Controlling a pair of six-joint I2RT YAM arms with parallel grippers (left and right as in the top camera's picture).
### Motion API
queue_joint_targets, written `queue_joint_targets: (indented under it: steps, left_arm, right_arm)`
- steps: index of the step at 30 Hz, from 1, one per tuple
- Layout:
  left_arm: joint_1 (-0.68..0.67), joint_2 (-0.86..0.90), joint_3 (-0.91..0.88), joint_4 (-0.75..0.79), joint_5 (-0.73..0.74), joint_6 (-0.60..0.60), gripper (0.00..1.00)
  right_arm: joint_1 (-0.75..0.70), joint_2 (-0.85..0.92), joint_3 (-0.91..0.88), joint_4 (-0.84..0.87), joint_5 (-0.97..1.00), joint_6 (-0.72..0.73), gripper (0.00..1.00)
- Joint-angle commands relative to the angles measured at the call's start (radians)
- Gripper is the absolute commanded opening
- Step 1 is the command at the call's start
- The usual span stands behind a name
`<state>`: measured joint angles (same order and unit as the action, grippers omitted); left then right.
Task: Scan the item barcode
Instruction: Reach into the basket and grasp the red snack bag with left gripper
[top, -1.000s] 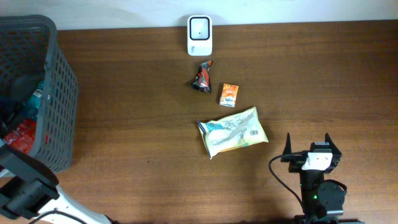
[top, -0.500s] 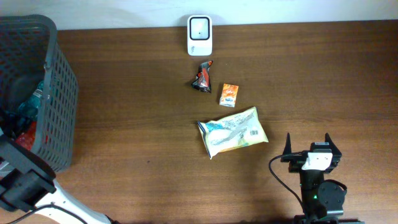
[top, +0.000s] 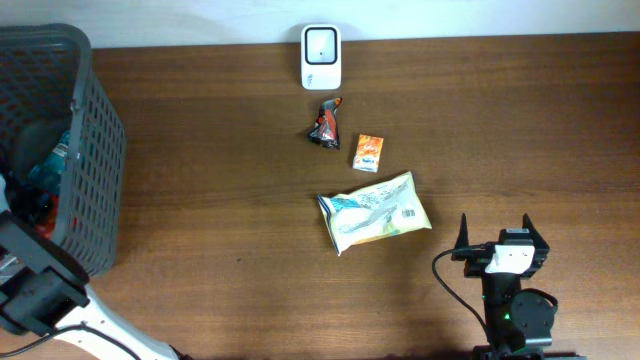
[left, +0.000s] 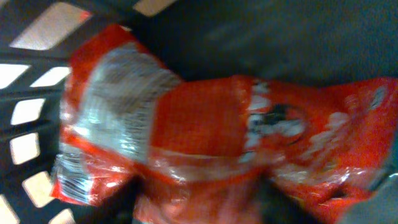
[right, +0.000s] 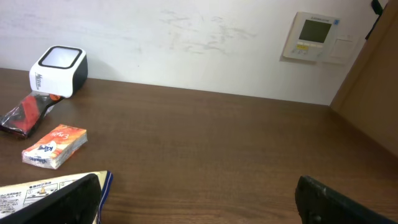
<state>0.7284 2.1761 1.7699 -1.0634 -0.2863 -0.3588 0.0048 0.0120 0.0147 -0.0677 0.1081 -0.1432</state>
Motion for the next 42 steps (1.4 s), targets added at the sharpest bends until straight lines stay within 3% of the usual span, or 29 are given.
queue_joint_targets:
  steps: [1,2,17,18,19,20,21,25,27,30,42]
  left_arm:
    - [0.010,0.053,-0.034,0.005,0.006,0.016,0.04]
    - [0.010,0.053,-0.031,0.004,0.006,0.016,0.00]
    - [0.010,0.029,0.142,-0.135,0.062,0.014,0.00]
    - [0.010,0.030,0.141,-0.135,0.062,0.014,0.07]
    - [0.010,0.030,0.141,-0.130,0.062,0.011,0.40]
    - [0.010,0.030,0.142,-0.122,0.062,0.011,0.82]
    - [0.011,0.030,0.141,-0.111,0.062,0.011,0.99]
    - [0.012,0.031,0.139,-0.091,0.062,-0.029,0.99]
    - [0.015,0.031,0.122,-0.099,0.062,-0.218,0.99]
    - [0.016,0.031,0.099,-0.074,0.061,-0.331,0.99]
    - [0.016,0.031,-0.064,0.124,0.062,-0.393,0.96]
  right_arm:
    - [0.008,-0.006,-0.009,-0.003,0.009,-0.006,0.98]
    - [0.008,-0.006,-0.009,-0.003,0.009,-0.006,0.98]
    - [0.008,-0.006,-0.009,-0.003,0.009,-0.006,0.98]
    - [0.008,-0.006,-0.009,-0.003,0.009,-0.006,0.98]
    - [0.008,-0.006,-0.009,-0.003,0.009,-0.006,0.98]
    - [0.008,-0.006,-0.009,-0.002,0.009,-0.006,0.98]
    - [0.008,-0.006,-0.009,-0.003,0.009,-0.006,0.98]
    - [0.008,-0.006,-0.009,-0.003,0.009,-0.006,0.98]
    - [0.008,-0.006,-0.009,-0.003,0.009,-0.006,0.98]
    - [0.008,-0.006,-0.009,-0.002,0.009,-0.006,0.98]
    - [0.008,-0.006,-0.009,-0.002,0.009,-0.006,0.98]
